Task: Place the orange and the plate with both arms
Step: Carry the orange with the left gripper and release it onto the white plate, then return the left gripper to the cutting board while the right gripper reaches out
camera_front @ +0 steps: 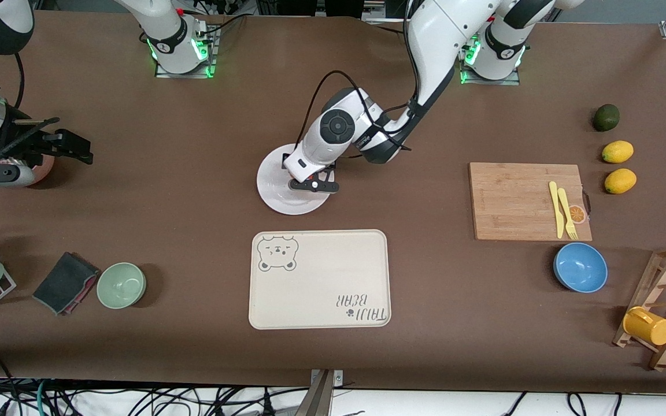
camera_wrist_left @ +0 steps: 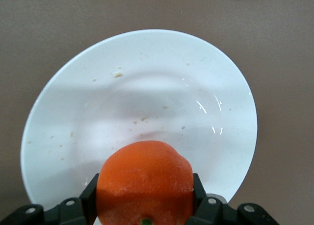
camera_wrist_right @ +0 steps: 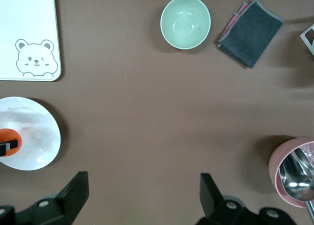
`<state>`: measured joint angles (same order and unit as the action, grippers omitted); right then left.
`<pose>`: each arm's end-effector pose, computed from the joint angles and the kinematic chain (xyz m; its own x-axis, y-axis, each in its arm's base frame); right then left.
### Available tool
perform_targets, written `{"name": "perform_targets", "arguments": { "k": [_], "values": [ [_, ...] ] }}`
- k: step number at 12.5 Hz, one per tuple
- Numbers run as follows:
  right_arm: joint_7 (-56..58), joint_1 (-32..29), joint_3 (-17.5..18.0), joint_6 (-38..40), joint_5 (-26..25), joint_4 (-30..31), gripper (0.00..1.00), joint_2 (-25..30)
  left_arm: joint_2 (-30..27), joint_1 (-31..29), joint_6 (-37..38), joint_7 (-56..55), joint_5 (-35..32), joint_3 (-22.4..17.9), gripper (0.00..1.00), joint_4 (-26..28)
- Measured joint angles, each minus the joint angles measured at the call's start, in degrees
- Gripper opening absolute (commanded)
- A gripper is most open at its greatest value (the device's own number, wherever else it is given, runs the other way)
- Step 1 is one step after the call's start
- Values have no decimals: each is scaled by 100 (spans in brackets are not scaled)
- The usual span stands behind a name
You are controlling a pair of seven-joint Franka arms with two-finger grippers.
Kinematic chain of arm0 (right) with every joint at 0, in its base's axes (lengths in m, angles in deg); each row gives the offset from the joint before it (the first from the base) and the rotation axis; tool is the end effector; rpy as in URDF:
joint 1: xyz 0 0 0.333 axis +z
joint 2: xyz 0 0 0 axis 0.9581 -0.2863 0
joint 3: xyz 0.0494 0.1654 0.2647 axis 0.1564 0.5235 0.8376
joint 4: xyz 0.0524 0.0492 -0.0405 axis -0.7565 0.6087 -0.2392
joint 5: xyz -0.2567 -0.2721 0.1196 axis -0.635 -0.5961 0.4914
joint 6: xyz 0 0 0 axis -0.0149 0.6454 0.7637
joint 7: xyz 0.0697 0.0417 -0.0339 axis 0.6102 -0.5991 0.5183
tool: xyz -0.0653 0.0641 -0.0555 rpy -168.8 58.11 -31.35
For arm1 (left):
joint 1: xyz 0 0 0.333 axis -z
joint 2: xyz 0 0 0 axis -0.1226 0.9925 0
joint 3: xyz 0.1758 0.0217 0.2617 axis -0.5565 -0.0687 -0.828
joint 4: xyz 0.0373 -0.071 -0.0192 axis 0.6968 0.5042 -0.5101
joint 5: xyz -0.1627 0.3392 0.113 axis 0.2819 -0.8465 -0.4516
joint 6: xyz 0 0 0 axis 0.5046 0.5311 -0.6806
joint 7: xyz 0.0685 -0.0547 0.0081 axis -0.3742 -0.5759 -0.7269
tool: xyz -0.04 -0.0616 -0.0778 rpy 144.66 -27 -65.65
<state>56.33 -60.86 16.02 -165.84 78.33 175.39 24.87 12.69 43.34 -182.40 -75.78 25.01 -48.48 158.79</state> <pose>0.5925 0.0357 0.5789 0.9956 0.0441 -0.0824 0.0447 -0.9990 0.0053 0.4682 -0.5615 0.2186 0.9867 0.0063 -0.1627 0.0577 -0.9480 0.3130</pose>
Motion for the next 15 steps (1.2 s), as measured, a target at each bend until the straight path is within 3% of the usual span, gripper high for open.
{"name": "perform_targets", "arguments": {
  "k": [5, 7, 11, 15],
  "values": [
    [0, 0, 0, -1, 0, 0, 100, 0, 8, -4, 0, 0, 0, -177, 100, -206],
    [0, 0, 0, -1, 0, 0, 100, 0, -159, -112, 432, 0, 0, -287, 100, -305],
    [0, 0, 0, -2, 0, 0, 100, 0, -642, -994, 1975, 232, -152, -366, 100, -346],
    [0, 0, 0, -5, 0, 0, 100, 0, -855, -2124, 2941, 1273, -723, -375, 100, -347]
  ]
}}
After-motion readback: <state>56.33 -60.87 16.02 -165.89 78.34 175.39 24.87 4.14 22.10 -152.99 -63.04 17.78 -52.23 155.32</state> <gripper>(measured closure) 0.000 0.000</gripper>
